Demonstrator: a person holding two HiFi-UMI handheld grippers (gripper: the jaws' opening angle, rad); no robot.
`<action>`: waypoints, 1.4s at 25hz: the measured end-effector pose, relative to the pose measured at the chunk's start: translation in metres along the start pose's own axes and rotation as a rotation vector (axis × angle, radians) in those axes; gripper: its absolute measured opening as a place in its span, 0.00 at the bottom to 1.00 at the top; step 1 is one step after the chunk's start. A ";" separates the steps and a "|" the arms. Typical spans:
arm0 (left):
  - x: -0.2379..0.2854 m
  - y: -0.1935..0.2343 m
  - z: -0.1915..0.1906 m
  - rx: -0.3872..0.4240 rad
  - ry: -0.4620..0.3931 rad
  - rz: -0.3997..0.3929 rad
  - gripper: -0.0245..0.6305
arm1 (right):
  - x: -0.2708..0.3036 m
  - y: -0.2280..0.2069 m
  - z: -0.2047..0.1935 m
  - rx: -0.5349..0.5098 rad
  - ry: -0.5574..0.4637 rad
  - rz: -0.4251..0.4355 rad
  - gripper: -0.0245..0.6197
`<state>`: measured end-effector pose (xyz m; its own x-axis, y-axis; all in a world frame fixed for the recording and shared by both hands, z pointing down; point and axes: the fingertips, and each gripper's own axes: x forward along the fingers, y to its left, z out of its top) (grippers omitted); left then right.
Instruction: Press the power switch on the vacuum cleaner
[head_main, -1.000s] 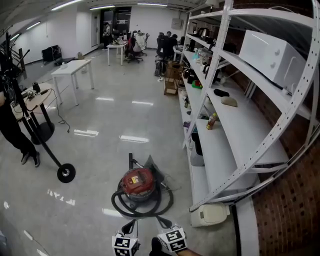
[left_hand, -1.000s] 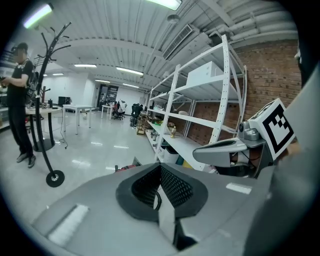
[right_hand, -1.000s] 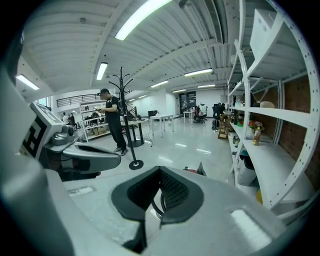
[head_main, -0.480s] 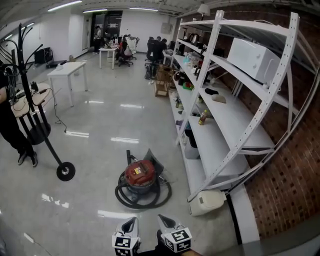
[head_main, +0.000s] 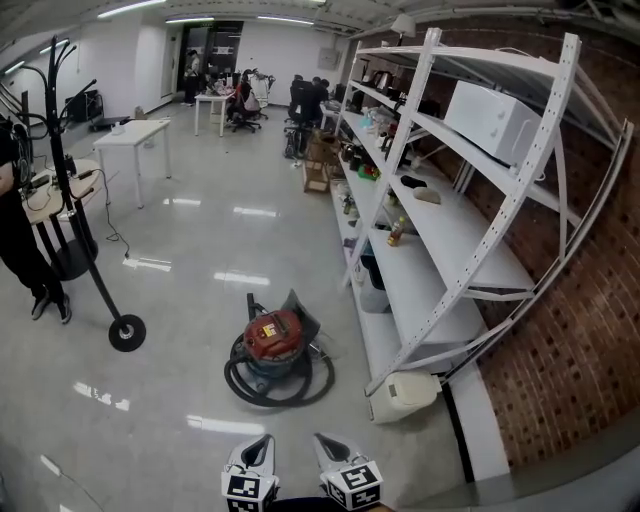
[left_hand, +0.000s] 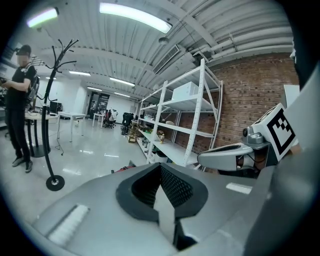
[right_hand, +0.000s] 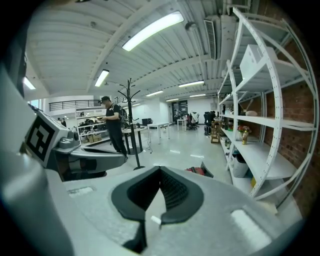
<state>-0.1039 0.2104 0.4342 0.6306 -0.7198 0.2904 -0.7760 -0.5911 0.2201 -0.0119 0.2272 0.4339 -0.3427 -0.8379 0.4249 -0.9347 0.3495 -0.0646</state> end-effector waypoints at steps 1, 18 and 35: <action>-0.002 -0.004 0.000 0.006 -0.002 0.006 0.06 | -0.005 0.001 -0.003 -0.002 -0.001 0.005 0.03; -0.027 -0.143 -0.043 0.047 0.007 0.111 0.06 | -0.125 -0.053 -0.051 -0.038 -0.042 0.047 0.03; -0.051 -0.180 -0.067 0.036 -0.035 0.208 0.06 | -0.166 -0.060 -0.089 -0.066 -0.041 0.113 0.03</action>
<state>0.0027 0.3784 0.4421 0.4574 -0.8393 0.2938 -0.8889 -0.4405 0.1256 0.1091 0.3828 0.4474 -0.4503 -0.8075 0.3810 -0.8822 0.4683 -0.0501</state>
